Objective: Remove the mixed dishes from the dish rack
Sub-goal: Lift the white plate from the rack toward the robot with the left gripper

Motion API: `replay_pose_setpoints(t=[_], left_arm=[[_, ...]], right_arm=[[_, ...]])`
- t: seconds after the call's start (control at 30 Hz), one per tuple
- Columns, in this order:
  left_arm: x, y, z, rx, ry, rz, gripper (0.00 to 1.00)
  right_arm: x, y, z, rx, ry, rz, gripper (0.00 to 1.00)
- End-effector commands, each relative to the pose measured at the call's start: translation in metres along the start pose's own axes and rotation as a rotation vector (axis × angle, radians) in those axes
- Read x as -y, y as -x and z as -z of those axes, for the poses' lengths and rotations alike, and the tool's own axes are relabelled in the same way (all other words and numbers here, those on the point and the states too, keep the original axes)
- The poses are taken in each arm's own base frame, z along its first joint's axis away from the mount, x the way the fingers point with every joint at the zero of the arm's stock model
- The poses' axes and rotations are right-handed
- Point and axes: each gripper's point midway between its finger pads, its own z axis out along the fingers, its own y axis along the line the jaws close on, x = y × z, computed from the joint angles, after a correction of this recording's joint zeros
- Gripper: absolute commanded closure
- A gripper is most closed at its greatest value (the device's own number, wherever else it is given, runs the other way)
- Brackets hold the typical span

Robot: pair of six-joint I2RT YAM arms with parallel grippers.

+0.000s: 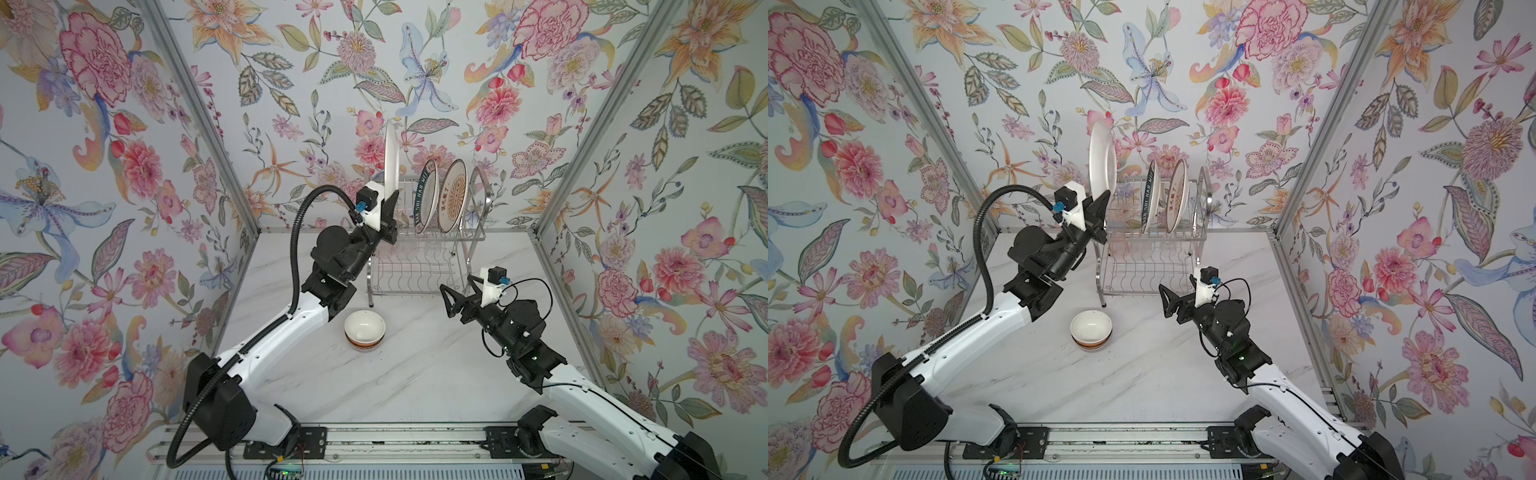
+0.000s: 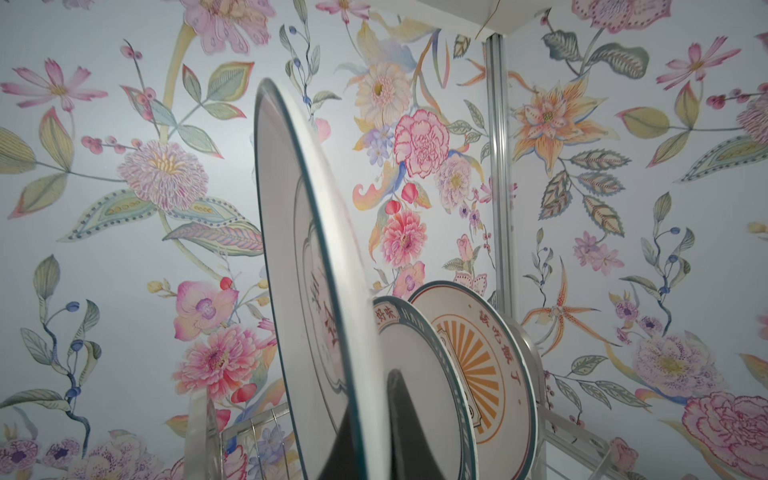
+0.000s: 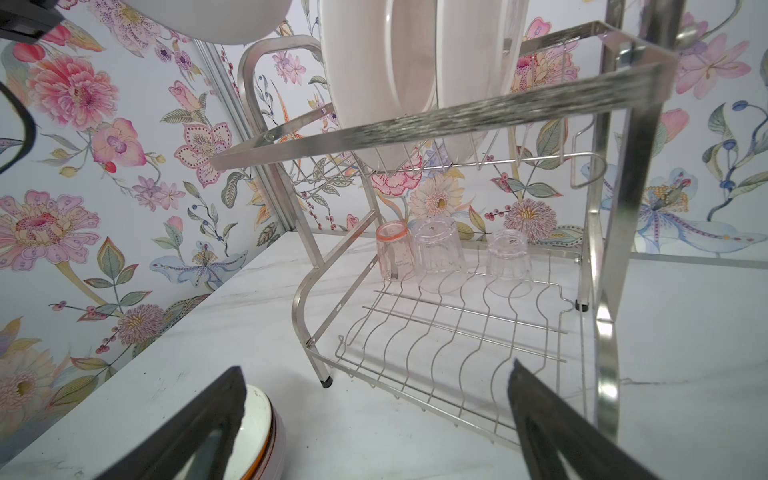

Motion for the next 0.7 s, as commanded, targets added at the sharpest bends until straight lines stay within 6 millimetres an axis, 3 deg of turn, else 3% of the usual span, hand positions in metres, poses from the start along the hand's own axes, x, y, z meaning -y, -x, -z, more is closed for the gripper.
replay_pose_setpoints(t=[0.0, 0.27, 0.53, 0.67], left_arm=[[0.007, 0.045, 0.028, 0.139, -0.044, -0.025, 1.0], [0.021, 0.045, 0.095, 0.097, -0.134, -0.133, 1.0], [0.065, 0.004, 0.159, 0.013, -0.325, -0.353, 1.0], [0.082, -0.029, 0.181, -0.073, -0.418, -0.486, 1.0]], right_arm=[[-0.004, 0.014, 0.003, 0.03, 0.014, -0.019, 0.01], [-0.004, 0.009, 0.013, -0.019, 0.004, -0.034, 0.01], [0.003, 0.004, 0.028, -0.12, -0.059, -0.136, 0.01], [0.003, -0.001, 0.036, -0.178, -0.068, -0.21, 0.01]])
